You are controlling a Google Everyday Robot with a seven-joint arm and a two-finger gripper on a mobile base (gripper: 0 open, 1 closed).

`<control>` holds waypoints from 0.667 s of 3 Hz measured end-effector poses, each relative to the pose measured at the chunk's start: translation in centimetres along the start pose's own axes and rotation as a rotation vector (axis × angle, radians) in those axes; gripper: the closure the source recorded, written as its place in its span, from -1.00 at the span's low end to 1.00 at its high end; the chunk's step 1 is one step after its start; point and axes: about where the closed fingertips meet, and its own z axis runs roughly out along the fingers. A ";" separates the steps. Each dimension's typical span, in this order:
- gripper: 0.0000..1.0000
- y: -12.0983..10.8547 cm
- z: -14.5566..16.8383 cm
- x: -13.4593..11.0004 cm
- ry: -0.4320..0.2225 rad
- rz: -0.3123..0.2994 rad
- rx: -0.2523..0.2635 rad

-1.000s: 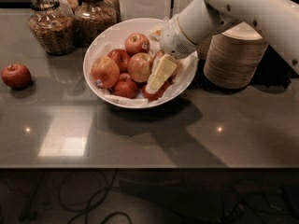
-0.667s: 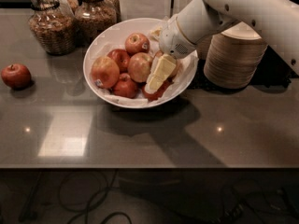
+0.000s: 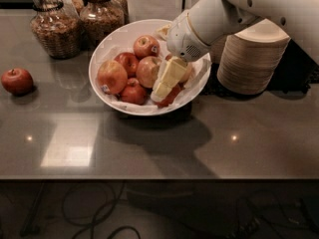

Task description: Pick apple from white bowl

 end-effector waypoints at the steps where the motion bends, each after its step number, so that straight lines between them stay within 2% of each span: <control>1: -0.64 0.1 0.0 -0.1 0.000 -0.001 0.000; 2: -0.19 0.1 0.0 -0.1 0.000 -0.001 0.000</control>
Offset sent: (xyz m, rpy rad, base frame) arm -0.0007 0.0003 0.0004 -0.0007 -0.0005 0.0007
